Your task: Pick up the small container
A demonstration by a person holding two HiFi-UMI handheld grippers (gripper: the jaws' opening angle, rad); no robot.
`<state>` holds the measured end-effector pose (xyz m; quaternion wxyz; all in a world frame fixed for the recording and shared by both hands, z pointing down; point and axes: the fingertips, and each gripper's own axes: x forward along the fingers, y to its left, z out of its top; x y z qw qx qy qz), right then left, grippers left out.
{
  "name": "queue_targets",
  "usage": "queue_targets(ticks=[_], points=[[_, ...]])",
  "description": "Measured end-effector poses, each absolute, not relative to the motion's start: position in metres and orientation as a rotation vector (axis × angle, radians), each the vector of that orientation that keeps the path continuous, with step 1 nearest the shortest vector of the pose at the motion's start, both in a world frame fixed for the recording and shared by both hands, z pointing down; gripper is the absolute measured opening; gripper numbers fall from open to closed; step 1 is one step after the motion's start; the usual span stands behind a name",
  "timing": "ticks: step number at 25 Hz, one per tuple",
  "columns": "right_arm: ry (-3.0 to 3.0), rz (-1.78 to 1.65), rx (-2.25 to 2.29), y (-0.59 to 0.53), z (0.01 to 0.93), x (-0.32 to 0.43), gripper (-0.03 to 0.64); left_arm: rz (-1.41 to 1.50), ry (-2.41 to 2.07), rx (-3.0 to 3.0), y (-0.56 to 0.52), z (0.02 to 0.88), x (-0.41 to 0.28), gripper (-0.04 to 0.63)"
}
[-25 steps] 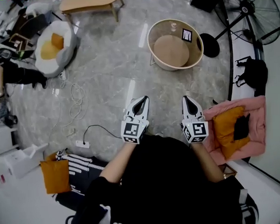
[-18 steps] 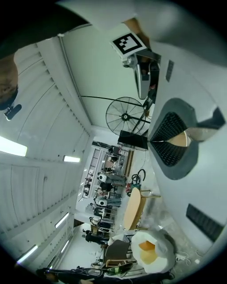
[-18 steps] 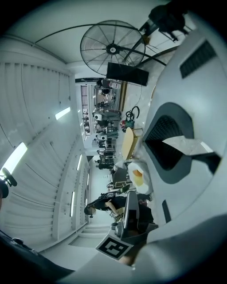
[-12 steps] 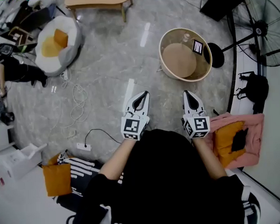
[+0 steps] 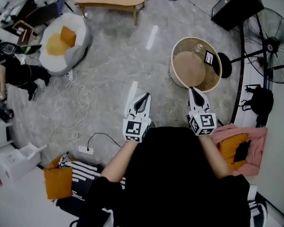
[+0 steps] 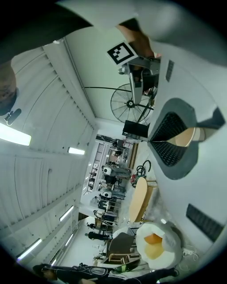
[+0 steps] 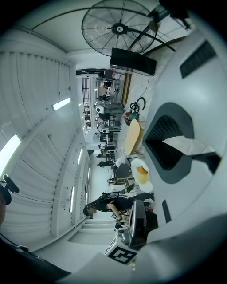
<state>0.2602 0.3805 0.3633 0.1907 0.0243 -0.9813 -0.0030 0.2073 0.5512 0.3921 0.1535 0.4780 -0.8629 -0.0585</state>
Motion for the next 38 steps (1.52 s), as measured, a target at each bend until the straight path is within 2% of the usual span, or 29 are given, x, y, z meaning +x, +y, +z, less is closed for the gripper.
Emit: queue_targets(ticks=[12,20,25,30,38], points=[[-2.734,0.037,-0.017,0.381,0.386,0.194,0.021,-0.174,-2.509,1.244,0.559,0.403,0.157,0.020],[-2.758,0.071,-0.101,0.349,0.395,0.106,0.021,-0.157,-2.543,1.115,0.536,0.412,0.072,0.020],[-2.749,0.125,-0.069,0.292,0.401,0.058,0.021,-0.165,-2.552,1.080,0.490,0.408,0.008,0.020],[-2.747,0.014,-0.112,0.243,0.409,0.010,0.021,-0.208,-2.529,1.089,0.424,0.408,-0.050,0.021],[-2.708,0.136,-0.064,0.111,0.437,-0.089,0.021,-0.139,-2.439,1.204,0.289,0.426,-0.154,0.020]])
